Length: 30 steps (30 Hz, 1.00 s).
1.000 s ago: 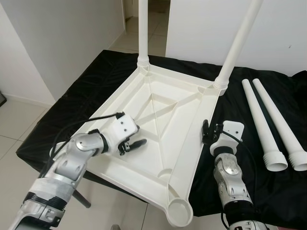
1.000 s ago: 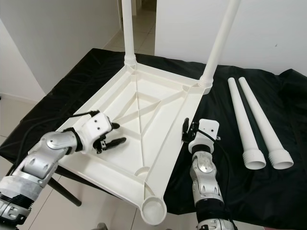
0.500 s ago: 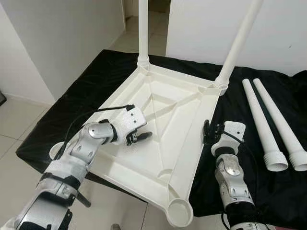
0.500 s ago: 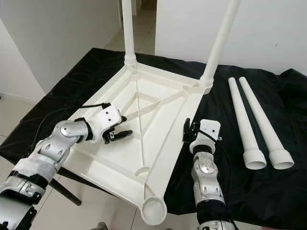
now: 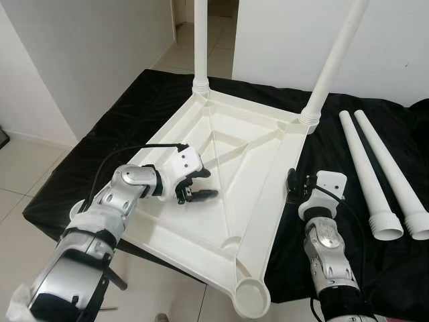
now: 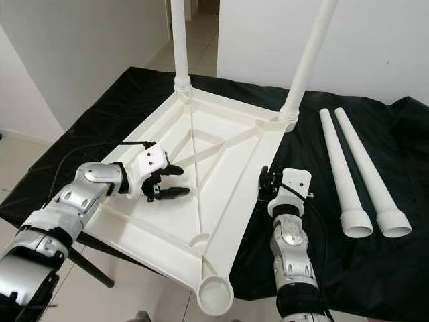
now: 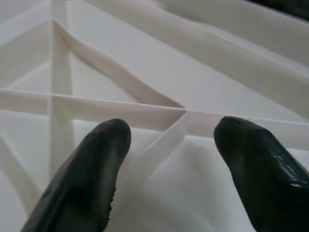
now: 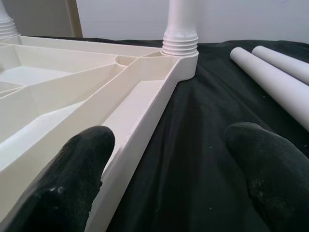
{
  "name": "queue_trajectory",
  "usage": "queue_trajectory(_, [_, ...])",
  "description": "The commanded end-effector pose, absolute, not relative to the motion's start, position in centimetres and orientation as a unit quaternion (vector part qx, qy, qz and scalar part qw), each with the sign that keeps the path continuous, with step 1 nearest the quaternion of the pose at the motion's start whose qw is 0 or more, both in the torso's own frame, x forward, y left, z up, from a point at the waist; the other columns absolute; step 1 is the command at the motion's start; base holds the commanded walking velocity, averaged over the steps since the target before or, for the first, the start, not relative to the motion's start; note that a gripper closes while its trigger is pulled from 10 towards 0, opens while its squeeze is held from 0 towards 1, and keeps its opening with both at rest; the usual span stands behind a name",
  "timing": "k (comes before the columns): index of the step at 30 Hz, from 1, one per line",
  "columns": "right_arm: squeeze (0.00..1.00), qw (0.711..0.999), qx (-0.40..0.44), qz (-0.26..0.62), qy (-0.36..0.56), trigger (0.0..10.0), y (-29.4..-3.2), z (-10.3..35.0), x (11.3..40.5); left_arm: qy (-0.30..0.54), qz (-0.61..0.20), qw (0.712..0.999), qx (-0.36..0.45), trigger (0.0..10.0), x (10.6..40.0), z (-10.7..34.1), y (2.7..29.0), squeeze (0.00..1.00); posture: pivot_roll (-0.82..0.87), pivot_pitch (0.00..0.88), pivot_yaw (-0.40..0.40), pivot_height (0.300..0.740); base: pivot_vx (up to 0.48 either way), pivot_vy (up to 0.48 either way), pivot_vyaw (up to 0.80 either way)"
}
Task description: Building children table
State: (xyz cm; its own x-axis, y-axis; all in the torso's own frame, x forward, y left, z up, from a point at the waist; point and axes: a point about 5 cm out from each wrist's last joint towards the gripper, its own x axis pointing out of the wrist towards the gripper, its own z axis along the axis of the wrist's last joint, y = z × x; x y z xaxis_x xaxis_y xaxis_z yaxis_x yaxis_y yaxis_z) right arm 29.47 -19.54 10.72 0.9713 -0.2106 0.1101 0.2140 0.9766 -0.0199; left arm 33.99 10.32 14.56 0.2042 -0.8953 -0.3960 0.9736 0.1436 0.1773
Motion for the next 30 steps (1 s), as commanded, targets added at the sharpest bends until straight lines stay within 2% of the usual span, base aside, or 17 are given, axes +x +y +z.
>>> queue_trajectory(1, [0.0,0.992,-0.022,-0.117,-0.04,10.0,-20.1,10.2,29.3,0.11,-0.638,0.739,0.186,10.0,34.0,14.7,10.4,1.0,-0.09,0.0,0.027,0.74,0.0,0.0,0.0])
queue_trajectory(6, [0.0,0.991,-0.023,-0.121,-0.043,10.0,-20.2,10.4,29.2,0.1,-0.632,0.743,0.194,10.0,34.5,14.7,10.1,1.0,-0.11,0.0,0.04,0.74,0.0,0.0,0.0])
queue_trajectory(7, [0.0,0.991,-0.022,-0.122,-0.044,10.0,-20.3,10.4,29.2,0.1,-0.629,0.745,0.199,10.0,34.7,14.6,10.1,0.64,-0.11,0.0,0.044,0.74,0.0,0.0,0.0])
queue_trajectory(8, [0.0,0.991,-0.022,-0.122,-0.044,10.0,-20.3,10.4,29.2,0.1,-0.629,0.745,0.199,10.0,34.7,14.6,10.1,0.64,-0.11,0.0,0.044,0.74,0.0,0.0,0.0])
queue_trajectory(9, [0.0,0.991,-0.022,-0.123,-0.044,10.0,-20.3,10.4,29.2,0.102,-0.621,0.75,0.204,10.0,35.0,14.6,10.1,0.0,-0.11,0.0,0.046,0.74,0.0,0.0,0.0])
queue_trajectory(17, [0.0,0.99,-0.021,-0.128,-0.048,10.0,-20.4,10.6,28.9,0.142,-0.599,0.761,0.205,10.0,35.7,13.9,10.0,0.0,-0.13,0.0,0.054,0.74,0.0,0.0,0.0])
queue_trajectory(30, [0.0,0.99,-0.027,-0.131,-0.046,10.0,-20.6,10.6,28.3,0.21,-0.586,0.754,0.212,10.0,35.4,11.6,10.4,0.0,-0.15,0.0,0.057,0.74,0.0,0.0,0.0])
